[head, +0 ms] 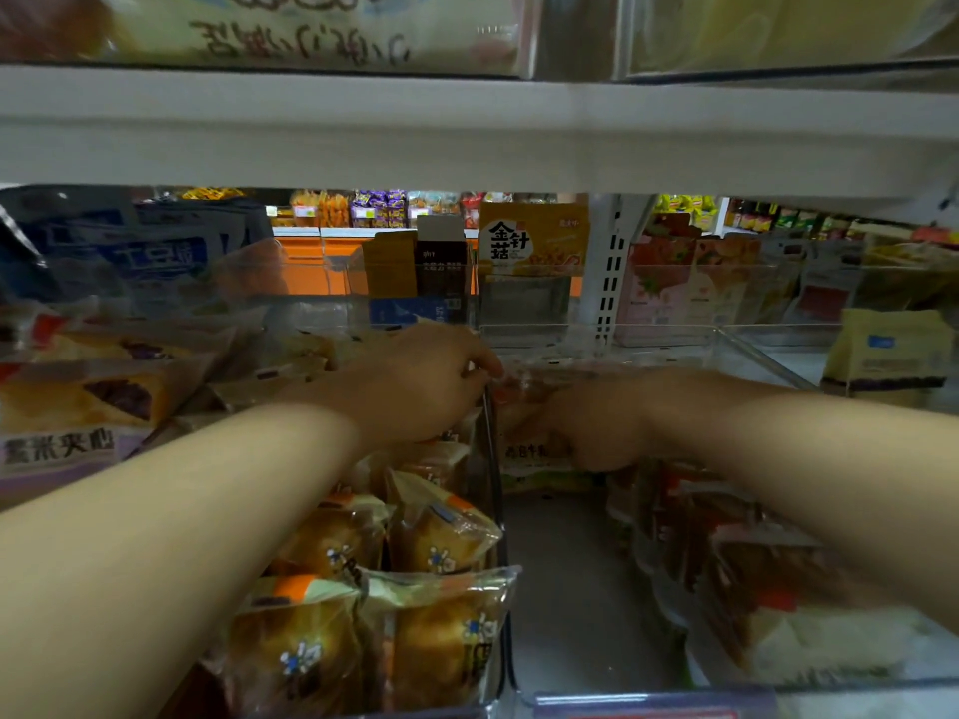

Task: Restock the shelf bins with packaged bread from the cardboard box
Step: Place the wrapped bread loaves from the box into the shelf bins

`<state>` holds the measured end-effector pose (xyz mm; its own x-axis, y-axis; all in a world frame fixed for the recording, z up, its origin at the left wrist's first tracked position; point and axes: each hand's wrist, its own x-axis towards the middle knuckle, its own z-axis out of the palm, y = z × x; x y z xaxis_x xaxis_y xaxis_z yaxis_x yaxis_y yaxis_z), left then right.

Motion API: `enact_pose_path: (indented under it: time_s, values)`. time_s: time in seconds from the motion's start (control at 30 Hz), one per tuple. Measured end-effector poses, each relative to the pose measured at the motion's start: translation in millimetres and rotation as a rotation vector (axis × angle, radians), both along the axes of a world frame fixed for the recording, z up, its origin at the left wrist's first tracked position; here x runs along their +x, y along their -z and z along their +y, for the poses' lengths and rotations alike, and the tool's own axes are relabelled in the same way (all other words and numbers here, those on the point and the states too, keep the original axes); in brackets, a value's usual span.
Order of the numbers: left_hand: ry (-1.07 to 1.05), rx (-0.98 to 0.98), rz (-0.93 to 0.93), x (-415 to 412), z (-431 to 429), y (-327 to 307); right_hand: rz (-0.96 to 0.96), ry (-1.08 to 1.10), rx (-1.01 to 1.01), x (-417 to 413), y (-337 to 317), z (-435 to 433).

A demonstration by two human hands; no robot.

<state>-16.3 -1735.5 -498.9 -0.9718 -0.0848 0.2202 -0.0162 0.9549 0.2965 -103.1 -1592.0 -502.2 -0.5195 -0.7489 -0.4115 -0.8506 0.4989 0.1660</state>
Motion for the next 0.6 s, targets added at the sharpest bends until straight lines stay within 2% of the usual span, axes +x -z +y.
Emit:
enact_pose_path:
  time_s: [0.1, 0.2, 0.43, 0.5, 0.6]
  values:
    - [0.0, 0.001, -0.002, 0.9, -0.1, -0.2, 0.03, -0.022, 0.029, -4.0, 5.7, -2.6]
    - [-0.005, -0.003, -0.053, 3.3, 3.1, -5.8, 0.0, 0.003, -0.037, -0.7, 4.7, 0.5]
    - [-0.107, -0.015, -0.118, 44.2, 25.7, -37.5, 0.024, 0.037, -0.48, 53.2, -26.0, 42.7]
    - [-0.131, -0.019, -0.052, 77.5, 42.2, -44.0, 0.036, 0.033, -0.554, 82.8, -33.0, 62.5]
    - [-0.103, -0.031, 0.148, 139.4, 65.6, -44.4, 0.037, 0.012, -0.694, 131.4, -35.1, 92.3]
